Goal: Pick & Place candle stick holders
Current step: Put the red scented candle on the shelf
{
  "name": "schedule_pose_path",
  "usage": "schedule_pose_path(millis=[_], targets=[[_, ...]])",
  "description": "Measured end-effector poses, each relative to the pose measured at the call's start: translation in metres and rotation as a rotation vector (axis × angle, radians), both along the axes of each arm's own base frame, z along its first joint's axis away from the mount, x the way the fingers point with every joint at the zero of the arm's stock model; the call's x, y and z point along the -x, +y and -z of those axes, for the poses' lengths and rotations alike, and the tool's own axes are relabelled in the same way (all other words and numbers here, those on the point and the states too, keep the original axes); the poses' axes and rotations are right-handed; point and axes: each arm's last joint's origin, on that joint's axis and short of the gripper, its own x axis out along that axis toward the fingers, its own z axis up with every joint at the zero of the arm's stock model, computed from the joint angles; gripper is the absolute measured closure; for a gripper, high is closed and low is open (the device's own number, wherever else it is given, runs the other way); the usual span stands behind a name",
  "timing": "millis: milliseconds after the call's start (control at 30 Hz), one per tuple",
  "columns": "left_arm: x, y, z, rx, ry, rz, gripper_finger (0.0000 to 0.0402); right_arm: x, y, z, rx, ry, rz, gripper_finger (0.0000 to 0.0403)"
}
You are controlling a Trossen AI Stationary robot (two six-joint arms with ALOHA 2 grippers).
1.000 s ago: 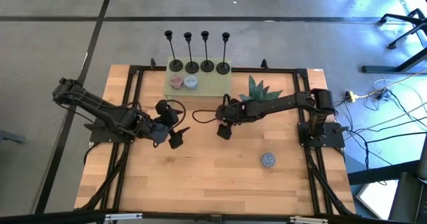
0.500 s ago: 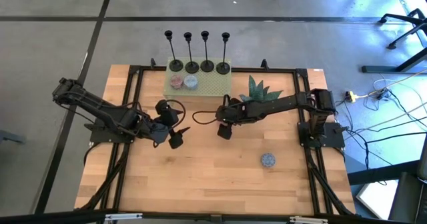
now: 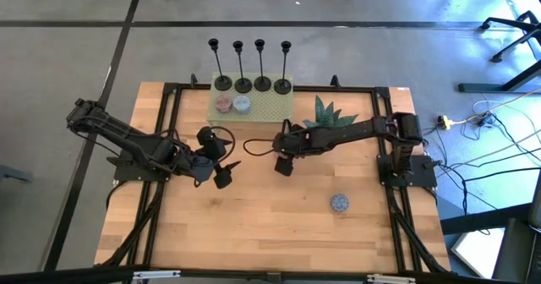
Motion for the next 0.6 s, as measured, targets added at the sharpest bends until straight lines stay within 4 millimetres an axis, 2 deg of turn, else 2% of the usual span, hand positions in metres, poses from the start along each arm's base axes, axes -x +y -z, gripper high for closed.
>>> schedule_pose_path(millis=[367, 600], targets=[[0.0000, 0.0000, 0.0000, 0.000, 0.000, 0.000, 0.0066, -0.0010, -0.0008, 0.0017, 0.026, -0.002, 0.013, 0.0090], [0.0000, 0.0000, 0.0000, 0.000, 0.000, -0.001, 0.0066, -0.0019, -0.0007, 0.0015, 0.024, -0.011, 0.011, 0.0131]])
